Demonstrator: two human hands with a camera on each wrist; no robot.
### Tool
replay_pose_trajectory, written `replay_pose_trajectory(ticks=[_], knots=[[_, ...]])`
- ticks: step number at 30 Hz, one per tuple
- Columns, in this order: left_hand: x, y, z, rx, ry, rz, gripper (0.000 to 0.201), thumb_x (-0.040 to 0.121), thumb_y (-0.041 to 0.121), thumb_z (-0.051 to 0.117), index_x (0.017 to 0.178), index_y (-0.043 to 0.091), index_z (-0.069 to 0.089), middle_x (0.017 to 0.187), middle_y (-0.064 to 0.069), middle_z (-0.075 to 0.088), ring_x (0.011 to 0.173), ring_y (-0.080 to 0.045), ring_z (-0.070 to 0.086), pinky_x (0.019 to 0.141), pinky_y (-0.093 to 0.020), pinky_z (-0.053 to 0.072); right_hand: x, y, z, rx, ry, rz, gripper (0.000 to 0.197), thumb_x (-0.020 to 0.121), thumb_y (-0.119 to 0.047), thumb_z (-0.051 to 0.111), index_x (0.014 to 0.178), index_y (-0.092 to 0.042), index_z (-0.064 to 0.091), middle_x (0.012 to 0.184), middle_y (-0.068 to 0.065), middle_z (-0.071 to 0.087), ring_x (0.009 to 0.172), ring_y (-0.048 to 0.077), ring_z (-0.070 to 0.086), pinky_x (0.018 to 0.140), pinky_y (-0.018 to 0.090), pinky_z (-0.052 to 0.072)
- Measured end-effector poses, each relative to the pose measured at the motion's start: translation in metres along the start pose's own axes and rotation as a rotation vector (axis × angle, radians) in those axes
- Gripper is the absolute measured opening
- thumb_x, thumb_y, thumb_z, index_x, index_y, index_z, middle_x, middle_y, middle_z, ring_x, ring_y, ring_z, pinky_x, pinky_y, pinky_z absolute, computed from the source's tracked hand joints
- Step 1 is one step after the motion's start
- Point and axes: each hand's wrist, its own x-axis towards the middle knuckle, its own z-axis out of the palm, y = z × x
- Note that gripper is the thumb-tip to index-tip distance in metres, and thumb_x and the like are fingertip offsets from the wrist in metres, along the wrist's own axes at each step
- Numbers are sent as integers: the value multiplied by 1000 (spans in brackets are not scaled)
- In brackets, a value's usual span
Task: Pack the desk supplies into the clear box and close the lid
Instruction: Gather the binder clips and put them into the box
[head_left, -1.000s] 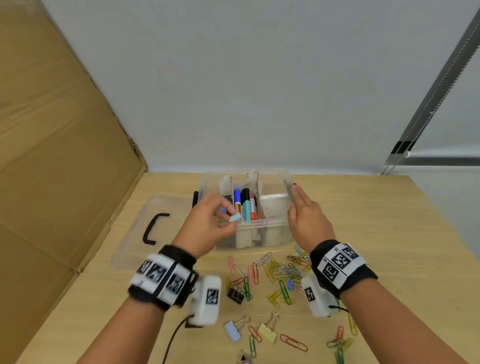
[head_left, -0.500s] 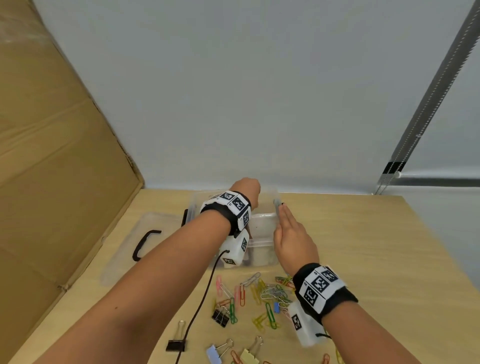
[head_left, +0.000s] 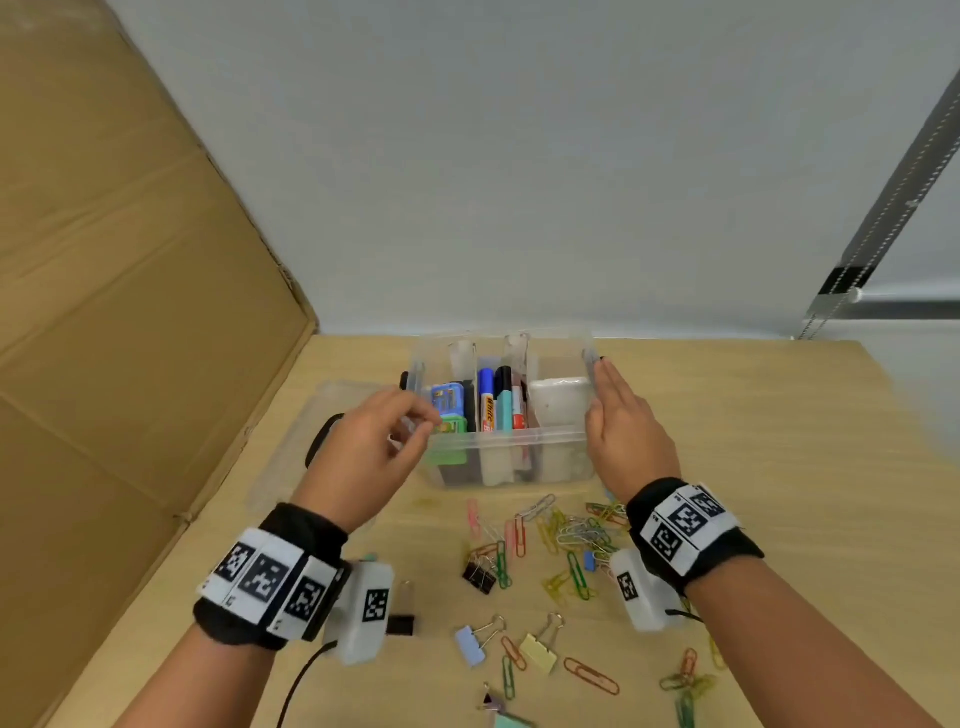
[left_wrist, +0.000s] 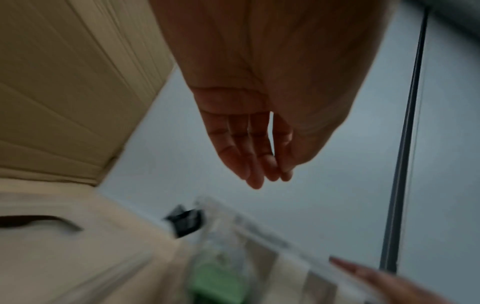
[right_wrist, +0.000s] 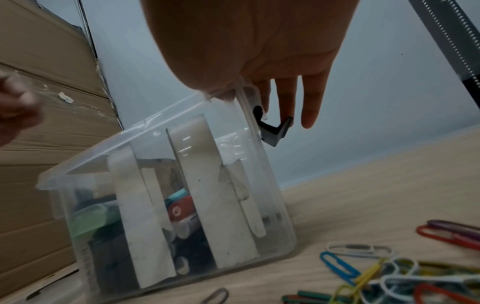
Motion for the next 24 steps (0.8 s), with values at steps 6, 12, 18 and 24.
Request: replay_pose_trajectory(ticks=[6, 12, 18, 24], knots=[[-66, -79, 20, 161, -344, -186, 18, 91, 22, 57, 100, 37, 55, 100, 17, 56, 89, 2, 56, 73, -11, 43, -9, -18, -2, -233, 121, -51, 54, 94, -25, 36, 146, -15, 30, 158, 6, 20, 142, 35, 23, 114, 51, 25], [-82, -117, 42, 225, -494, -153, 45, 87, 12, 57, 128, 30, 56, 125, 14, 51, 113, -7, 52, 96, -15, 41, -67, -94, 22, -127, -48, -604, 26, 84, -16, 60, 111, -17, 57, 116, 2, 57, 108, 21, 51, 91, 39, 50], [-77, -126, 49, 251, -486, -106, 33, 84, 15, 62, 116, 25, 64, 112, 8, 57, 99, -12, 59, 88, -21, 46, -100, -137, 76, -246, -763, -745, 42, 90, -10, 50, 132, -16, 44, 128, 9, 42, 109, 31, 47, 67, 34, 33], [-72, -128, 47, 303, -487, -102, 21, 85, 21, 61, 105, 22, 66, 104, 6, 58, 90, -15, 61, 80, -25, 48, -99, -145, 92, -318, -859, -720, 32, 91, -2, 48, 123, -5, 48, 122, 18, 43, 102, 38, 51, 69, 39, 37]])
